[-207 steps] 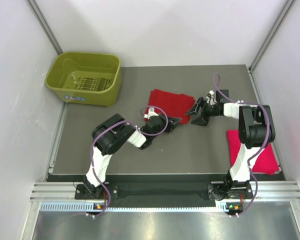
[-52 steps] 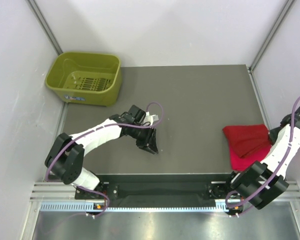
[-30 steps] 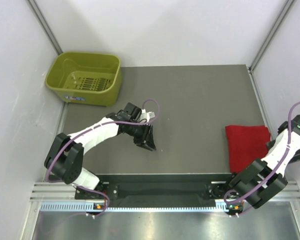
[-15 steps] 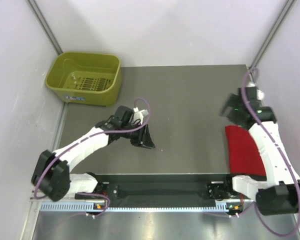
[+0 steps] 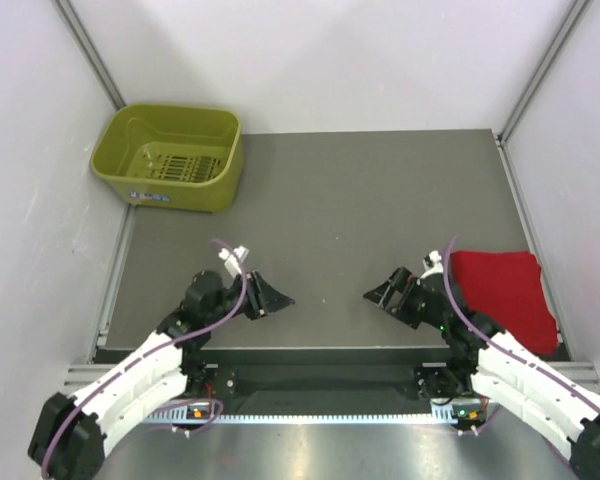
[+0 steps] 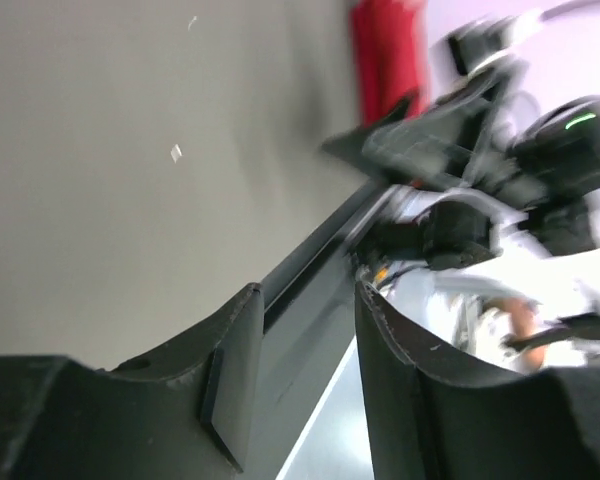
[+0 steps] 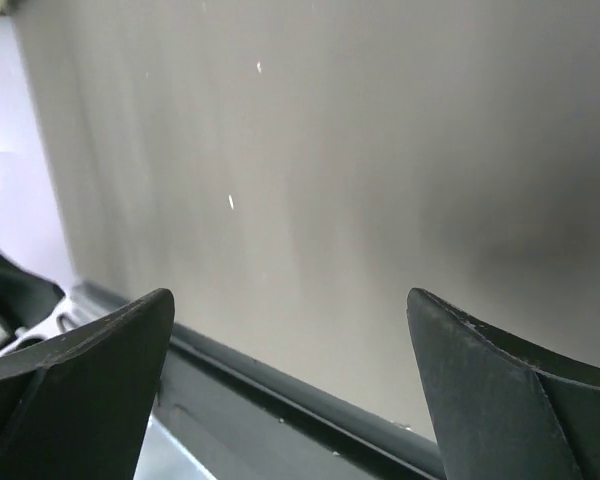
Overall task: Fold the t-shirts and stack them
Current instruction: Neatly place the folded tshirt to the corner, then reset both grippers
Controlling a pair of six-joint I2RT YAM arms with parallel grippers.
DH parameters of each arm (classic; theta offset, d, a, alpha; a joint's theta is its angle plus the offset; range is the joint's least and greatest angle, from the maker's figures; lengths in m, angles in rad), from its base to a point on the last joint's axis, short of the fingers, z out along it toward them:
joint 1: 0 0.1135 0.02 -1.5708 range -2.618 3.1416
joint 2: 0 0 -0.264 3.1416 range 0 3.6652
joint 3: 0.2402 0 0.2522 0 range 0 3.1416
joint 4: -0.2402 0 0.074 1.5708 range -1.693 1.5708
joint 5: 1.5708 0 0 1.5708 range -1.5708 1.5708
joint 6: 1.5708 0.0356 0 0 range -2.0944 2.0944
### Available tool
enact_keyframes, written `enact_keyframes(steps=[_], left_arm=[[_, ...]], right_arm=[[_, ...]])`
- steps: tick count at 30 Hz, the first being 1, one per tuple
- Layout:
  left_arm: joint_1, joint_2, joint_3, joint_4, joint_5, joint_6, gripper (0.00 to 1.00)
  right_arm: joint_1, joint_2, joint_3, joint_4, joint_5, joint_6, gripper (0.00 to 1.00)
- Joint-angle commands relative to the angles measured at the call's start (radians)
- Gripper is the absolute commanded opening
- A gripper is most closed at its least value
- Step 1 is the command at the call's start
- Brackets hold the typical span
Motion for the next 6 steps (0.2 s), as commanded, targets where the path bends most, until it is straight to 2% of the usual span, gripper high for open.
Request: enact_keyframes(steps=[1,3,4,5,6], left_arm=[[0.007,-0.132,-0.209,0.333,-0.092,-0.228,0.47],[0.007,-0.247,-0.394,0.529,-0.135,-0.395,0.47],[0.007,-0.287,-0.395,0.553,-0.170,-0.411,0.47],[0.009,-0.380,-0.386,0.486,-0.180,-0.405,0.47],[0.009,-0.428,-0.394,0.490,-0.194,-0.437,0.47]], right_arm=[[0.017,-0.106,-0.088,0.258,-0.078,0.088,1.00],[0.017,-0.195,-0.195,0.383,-0.132,0.130,1.00],[0.017,-0.229,-0.233,0.499,-0.146,0.160,1.00],[0.016,-0.256,-0.332,0.594,-0.172,0.193,1.00],[0.016,-0.308,-0.359,0.680,-0.208,0.232,1.00]])
